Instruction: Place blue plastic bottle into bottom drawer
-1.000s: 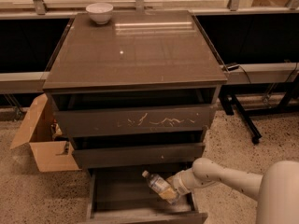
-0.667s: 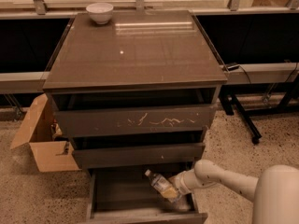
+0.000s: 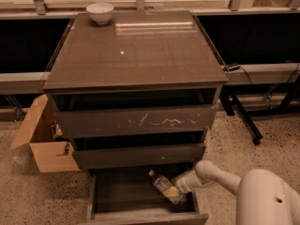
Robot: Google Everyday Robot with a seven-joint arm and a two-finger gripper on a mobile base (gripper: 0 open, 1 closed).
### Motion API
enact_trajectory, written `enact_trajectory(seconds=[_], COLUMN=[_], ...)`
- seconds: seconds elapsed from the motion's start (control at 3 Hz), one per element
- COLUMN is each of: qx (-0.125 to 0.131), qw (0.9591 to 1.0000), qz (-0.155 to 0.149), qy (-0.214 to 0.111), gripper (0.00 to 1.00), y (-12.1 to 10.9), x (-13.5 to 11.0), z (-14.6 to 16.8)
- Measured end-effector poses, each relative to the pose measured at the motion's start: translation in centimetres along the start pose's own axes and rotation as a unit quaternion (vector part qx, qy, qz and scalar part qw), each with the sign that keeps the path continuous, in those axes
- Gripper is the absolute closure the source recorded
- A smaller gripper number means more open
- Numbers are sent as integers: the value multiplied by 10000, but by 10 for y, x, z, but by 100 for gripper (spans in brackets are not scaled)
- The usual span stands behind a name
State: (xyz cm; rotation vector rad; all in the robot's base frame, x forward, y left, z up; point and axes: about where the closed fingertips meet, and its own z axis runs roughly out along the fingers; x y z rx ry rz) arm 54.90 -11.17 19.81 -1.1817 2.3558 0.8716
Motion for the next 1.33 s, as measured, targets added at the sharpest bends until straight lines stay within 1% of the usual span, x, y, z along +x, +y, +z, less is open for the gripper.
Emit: enact_trajectory(seconds=[0.33,0.67,1.0,1.33], qx=[-40,-76,-25,-63], qw=[9999,9997,9998,9988], qz=[148,205,156,33], qy=[35,52,-78,-493], gripper=[29,6,0,0], y=[-14,-22,-21,1], x=[7,9,8,14], z=[12,19,12,-11])
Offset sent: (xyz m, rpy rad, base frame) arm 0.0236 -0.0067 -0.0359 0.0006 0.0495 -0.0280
